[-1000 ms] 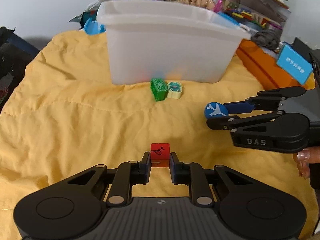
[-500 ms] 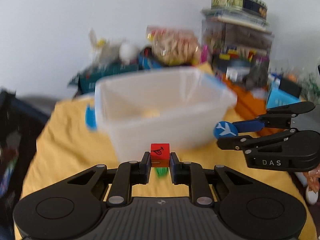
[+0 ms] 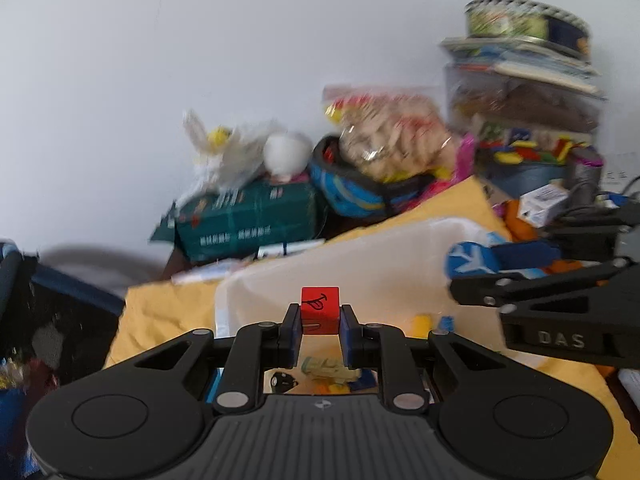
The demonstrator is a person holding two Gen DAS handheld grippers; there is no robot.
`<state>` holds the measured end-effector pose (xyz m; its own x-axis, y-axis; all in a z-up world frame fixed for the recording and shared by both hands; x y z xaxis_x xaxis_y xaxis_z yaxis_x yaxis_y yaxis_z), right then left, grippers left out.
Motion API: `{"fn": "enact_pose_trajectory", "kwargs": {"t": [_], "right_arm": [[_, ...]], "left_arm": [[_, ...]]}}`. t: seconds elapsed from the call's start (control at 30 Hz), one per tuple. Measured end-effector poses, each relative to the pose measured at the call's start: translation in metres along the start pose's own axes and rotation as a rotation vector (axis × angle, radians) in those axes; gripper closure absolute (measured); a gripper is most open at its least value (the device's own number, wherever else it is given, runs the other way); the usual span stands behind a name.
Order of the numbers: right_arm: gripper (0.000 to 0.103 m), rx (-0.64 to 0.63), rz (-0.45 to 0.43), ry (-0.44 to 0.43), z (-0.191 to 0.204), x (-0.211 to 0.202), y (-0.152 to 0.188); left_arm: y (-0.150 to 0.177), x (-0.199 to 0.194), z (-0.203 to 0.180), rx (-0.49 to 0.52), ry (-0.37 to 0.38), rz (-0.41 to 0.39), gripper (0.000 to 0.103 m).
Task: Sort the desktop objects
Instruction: 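Open both tools over the bin to drop the red cube and disc, then grasp the green patterned piece with the left tool while the right tool grasps the frog tile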
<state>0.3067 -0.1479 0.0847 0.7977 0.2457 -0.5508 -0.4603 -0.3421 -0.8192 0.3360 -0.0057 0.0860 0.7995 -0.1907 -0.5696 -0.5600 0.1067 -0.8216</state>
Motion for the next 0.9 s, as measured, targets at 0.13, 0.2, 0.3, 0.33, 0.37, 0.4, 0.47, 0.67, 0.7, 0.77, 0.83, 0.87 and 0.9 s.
{"fn": "enact_pose_trajectory", "kwargs": {"t": [0.13, 0.2, 0.3, 0.33, 0.37, 0.4, 0.47, 0.67, 0.7, 0.77, 0.83, 0.87, 0.9], "right_arm": [[0.060, 0.038, 0.075, 0.025, -0.010, 0.023, 0.009], [0.053, 0.046, 0.112, 0.030, -0.012, 0.032, 0.015], [0.052, 0.052, 0.123, 0.023, -0.011, 0.033, 0.022], [0.052, 0.046, 0.121, 0.022, -0.010, 0.031, 0.022], [0.052, 0.040, 0.118, 0.023, -0.009, 0.029, 0.022], [0.052, 0.036, 0.113, 0.021, -0.008, 0.027, 0.022], [0.052, 0.024, 0.097, 0.017, -0.006, 0.021, 0.020], [0.044, -0.049, 0.027, 0.007, 0.000, -0.014, 0.027], [0.044, -0.050, 0.023, 0.001, 0.001, -0.020, 0.031], [0.043, -0.047, 0.021, -0.015, 0.004, -0.029, 0.040], [0.043, -0.041, 0.034, -0.017, 0.006, -0.033, 0.051], [0.043, -0.038, 0.044, -0.019, 0.007, -0.033, 0.056], [0.043, -0.037, 0.052, -0.017, 0.007, -0.033, 0.061]], "left_arm": [[0.012, 0.020, 0.006, -0.028, -0.010, 0.072, 0.071], [0.016, 0.018, 0.007, -0.036, -0.016, 0.068, 0.060], [0.016, 0.012, 0.008, -0.043, -0.023, 0.051, 0.053], [0.015, 0.007, 0.007, -0.045, -0.018, 0.045, 0.053], [0.014, 0.002, 0.006, -0.048, -0.014, 0.030, 0.053], [0.016, -0.008, 0.004, -0.053, -0.010, 0.008, 0.052], [0.024, -0.025, 0.003, -0.075, 0.011, -0.017, 0.049], [0.072, -0.064, -0.006, -0.112, 0.034, -0.049, 0.044], [0.081, -0.063, -0.010, -0.100, 0.025, -0.039, 0.044], [0.098, -0.051, -0.018, -0.069, 0.029, 0.009, 0.044], [0.112, -0.033, -0.025, -0.038, 0.041, 0.059, 0.044], [0.119, -0.026, -0.028, -0.018, 0.048, 0.078, 0.044], [0.124, -0.017, -0.032, 0.011, 0.046, 0.097, 0.046]]}}
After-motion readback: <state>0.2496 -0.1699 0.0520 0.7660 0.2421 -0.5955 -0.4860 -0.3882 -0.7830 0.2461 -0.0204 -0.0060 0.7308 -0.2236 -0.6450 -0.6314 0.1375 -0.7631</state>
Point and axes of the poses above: each gripper's, at about its wrist camera, not at the fingertips, and x roughly the way its jaws point, z to its left, y to its underside, the point moved 6 cm from there along x, roughly the way its jaws point, and after that the axes turned 8 degrees about -x, right-handed, at the moved point
